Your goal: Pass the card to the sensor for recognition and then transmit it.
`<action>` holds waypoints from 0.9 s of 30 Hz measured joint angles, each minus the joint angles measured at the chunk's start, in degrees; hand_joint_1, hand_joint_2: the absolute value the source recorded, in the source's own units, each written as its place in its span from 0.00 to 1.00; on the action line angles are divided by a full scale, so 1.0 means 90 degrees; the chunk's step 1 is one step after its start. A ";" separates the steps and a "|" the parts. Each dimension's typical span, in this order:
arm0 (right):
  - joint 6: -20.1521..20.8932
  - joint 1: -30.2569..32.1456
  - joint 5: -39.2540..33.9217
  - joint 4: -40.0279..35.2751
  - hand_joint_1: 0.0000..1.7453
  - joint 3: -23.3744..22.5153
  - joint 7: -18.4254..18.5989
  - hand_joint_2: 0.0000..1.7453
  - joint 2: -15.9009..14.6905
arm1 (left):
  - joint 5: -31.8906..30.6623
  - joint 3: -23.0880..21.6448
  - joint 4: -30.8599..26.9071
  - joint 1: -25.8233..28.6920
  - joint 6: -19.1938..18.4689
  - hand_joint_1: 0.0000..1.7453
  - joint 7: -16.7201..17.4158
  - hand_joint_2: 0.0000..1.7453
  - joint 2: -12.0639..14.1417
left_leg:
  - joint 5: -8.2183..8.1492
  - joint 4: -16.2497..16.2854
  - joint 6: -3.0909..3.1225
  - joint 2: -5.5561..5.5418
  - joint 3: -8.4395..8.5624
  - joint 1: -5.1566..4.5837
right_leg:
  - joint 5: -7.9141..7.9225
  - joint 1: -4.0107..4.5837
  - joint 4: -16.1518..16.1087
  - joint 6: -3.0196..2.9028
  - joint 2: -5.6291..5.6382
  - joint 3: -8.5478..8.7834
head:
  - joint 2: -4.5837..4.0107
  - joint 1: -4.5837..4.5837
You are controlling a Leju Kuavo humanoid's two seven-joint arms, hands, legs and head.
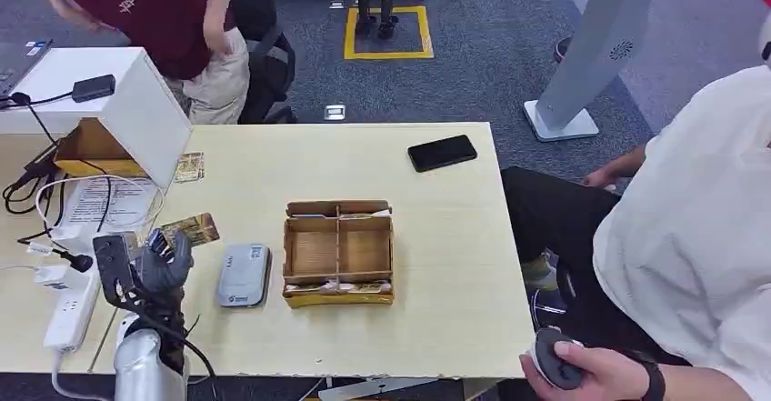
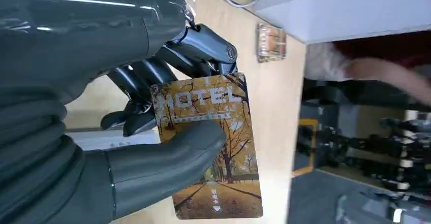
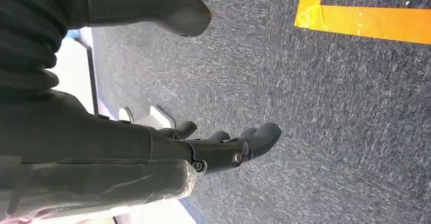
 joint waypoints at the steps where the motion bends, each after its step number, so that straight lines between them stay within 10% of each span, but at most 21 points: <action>1: 0.0002 -0.0001 0.0000 0.0000 0.00 0.0027 0.0000 1.00 0.0000 | 0.0192 0.0029 -0.0051 -0.0044 -0.0032 1.00 0.0005 1.00 -0.0007 | 0.0000 0.0000 0.0000 -0.0001 0.0000 0.0000 | 0.0000 0.0000 0.0000 0.0000 0.0000 0.0000 | 0.0000 -0.0002; 9: 0.0022 -0.0010 0.0000 0.0000 0.00 0.0121 0.0022 1.00 0.0000 | 0.0604 0.0189 -0.0260 -0.0244 -0.0073 1.00 0.0005 1.00 -0.0012 | 0.0000 0.0000 0.0000 -0.0001 0.0000 0.0000 | 0.0000 0.0000 0.0000 0.0000 0.0000 -0.0001 | 0.0000 0.0000; 17: 0.0039 -0.0016 0.0000 0.0000 0.00 0.0286 -0.0007 1.00 0.0002 | -0.1659 0.0197 -0.0291 -0.0979 0.1234 1.00 -0.0274 1.00 0.0000 | 0.0008 0.0000 0.0004 -0.0002 -0.0002 0.0000 | 0.0006 0.0000 0.0000 0.0004 -0.0001 -0.0002 | 0.0000 -0.0002; 27: 0.0039 -0.0020 0.0000 0.0000 0.00 0.0381 -0.0027 1.00 0.0010 | -0.1996 0.0194 -0.0291 -0.1329 0.1423 1.00 -0.0286 1.00 -0.0005 | 0.0011 0.0000 0.0002 0.0000 -0.0005 -0.0001 | 0.0009 0.0000 0.0000 0.0006 0.0001 -0.0008 | 0.0000 -0.0002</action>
